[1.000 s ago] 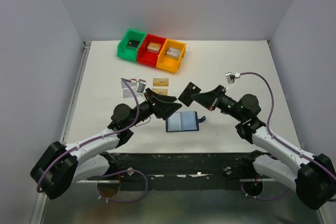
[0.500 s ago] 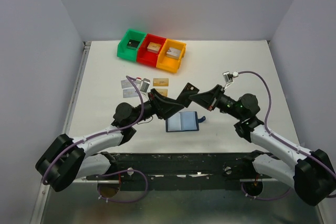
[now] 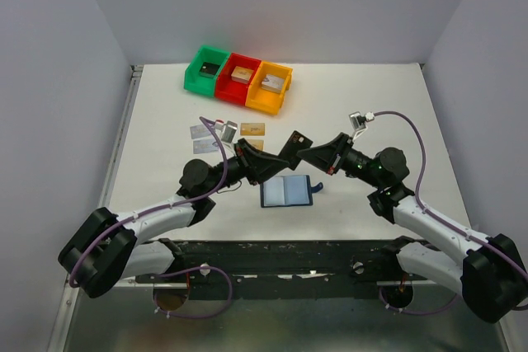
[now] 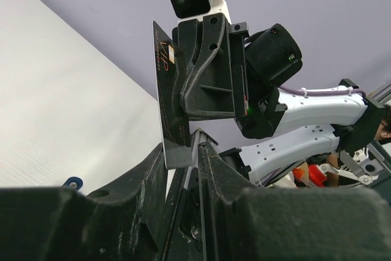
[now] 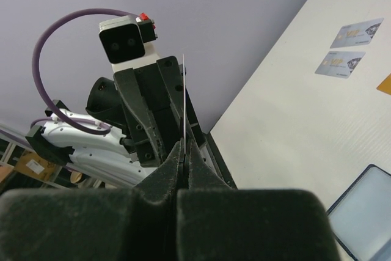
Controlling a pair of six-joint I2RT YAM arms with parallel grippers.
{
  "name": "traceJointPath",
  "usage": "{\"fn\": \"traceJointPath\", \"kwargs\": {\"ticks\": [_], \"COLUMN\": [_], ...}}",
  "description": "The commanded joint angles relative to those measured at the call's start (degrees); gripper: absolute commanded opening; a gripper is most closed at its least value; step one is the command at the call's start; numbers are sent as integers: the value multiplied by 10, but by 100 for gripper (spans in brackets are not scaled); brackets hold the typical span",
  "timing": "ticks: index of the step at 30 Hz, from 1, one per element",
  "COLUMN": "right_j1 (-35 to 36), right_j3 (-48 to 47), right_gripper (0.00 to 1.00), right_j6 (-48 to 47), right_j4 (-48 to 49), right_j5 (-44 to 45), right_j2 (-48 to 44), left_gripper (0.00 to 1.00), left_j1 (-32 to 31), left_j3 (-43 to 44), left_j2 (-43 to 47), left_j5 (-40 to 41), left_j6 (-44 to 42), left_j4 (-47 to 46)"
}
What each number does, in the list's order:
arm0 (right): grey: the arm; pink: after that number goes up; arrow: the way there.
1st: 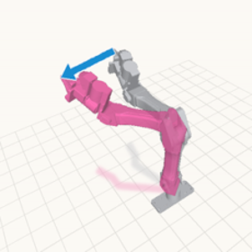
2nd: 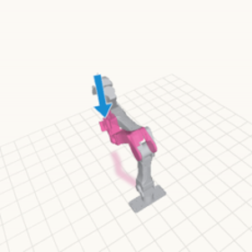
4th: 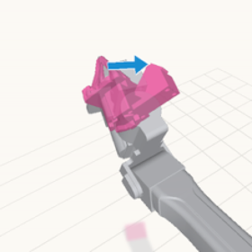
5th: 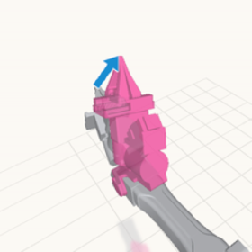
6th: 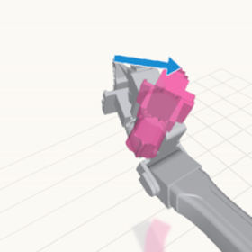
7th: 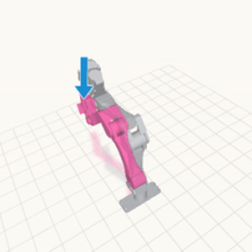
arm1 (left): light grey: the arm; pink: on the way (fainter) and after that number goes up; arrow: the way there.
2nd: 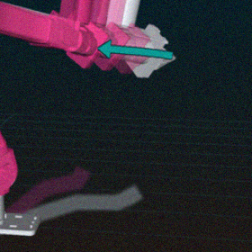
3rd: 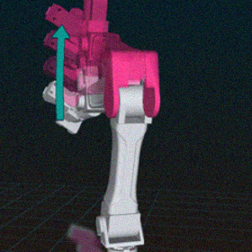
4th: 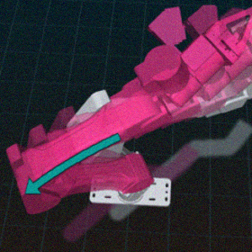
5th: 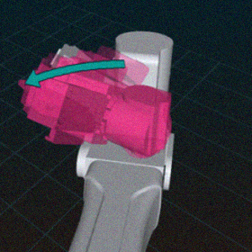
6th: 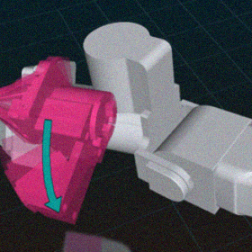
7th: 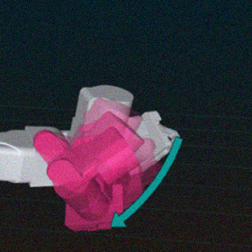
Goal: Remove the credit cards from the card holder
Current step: Place the credit card at the center of the board.
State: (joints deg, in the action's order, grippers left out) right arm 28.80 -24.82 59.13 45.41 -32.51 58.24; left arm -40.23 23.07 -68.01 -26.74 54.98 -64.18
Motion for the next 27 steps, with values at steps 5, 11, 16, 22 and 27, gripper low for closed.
{"fn": "traceJointPath", "kwargs": {"ticks": [5, 11, 16, 22, 27], "right_j1": [-1, -1, -1, -1, -1], "right_j3": [-10, -41, -143, -219, -257], "right_gripper": [0, 0, 0, 0, 0], "right_j6": [-16, -48, -162, -235, -292], "right_j4": [-1, -71, -297, -422, -520], "right_j5": [-18, -50, -140, -223, -247], "right_j2": [-7, -12, -1, 35, 46], "left_gripper": [29, 70, 83, 76, 60], "left_j1": [0, 8, 45, 60, 60], "left_j3": [25, 30, 33, 56, 61], "left_j2": [-7, 16, 66, 49, 31], "left_j5": [-18, -17, -40, -116, -149], "left_j6": [-2, -13, -28, -22, -6], "left_j4": [-24, 34, 102, 79, 39]}}
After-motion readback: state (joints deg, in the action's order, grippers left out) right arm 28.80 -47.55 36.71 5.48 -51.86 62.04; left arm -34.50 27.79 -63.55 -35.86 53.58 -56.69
